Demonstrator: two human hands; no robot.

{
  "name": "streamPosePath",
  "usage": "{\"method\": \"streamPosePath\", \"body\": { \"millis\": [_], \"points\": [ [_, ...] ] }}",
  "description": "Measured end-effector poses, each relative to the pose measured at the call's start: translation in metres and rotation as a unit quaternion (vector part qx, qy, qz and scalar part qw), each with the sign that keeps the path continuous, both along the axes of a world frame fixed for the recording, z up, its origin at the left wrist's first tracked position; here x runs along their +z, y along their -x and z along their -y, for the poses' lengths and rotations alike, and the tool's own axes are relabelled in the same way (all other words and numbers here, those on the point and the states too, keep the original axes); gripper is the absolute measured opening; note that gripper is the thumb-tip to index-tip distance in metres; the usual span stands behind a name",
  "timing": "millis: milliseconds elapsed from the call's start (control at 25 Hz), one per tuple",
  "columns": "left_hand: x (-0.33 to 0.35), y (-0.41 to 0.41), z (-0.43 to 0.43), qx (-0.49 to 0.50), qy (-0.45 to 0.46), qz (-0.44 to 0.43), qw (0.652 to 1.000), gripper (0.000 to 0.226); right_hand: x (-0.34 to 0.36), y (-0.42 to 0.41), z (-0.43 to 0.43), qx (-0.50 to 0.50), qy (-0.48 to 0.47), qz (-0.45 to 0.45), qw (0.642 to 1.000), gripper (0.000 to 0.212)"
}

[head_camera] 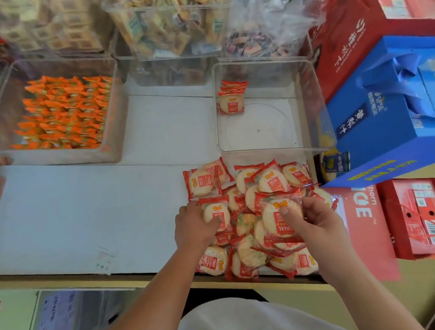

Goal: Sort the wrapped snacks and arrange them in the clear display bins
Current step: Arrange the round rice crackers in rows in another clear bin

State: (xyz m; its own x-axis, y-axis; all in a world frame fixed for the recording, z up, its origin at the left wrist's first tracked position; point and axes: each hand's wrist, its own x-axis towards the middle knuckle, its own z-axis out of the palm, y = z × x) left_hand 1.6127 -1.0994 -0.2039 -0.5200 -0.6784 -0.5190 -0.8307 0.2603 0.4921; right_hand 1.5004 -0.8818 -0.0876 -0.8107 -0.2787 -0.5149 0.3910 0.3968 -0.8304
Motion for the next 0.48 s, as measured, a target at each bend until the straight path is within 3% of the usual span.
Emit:
{"method": "streamPosePath", "body": {
  "millis": [80, 200, 360, 480],
  "points": [
    [0.001, 0.008, -0.002, 0.009, -0.018, -0.023, 1.000, 0.067, -0.001, -0.005, -0.003, -0.007, -0.002, -0.002, 1.000, 0.072],
    [0.014, 0.008, -0.003, 0.055, -0.088, -0.070, 0.992, 0.046, -0.002, -0.011, -0.004, -0.012, 0.002, -0.002, 1.000, 0.062],
    [0.075, -0.007, -0.009, 0.153, -0.157, -0.214, 0.952, 0.026, 0.003, -0.012, 0.002, -0.009, 0.011, -0.004, 1.000, 0.060],
    [0.133, -0.013, -0.026, 0.091, -0.275, -0.276, 0.916, 0.021, 0.011, -0.010, 0.014, 0.012, 0.025, -0.019, 0.999, 0.059]
  ]
}}
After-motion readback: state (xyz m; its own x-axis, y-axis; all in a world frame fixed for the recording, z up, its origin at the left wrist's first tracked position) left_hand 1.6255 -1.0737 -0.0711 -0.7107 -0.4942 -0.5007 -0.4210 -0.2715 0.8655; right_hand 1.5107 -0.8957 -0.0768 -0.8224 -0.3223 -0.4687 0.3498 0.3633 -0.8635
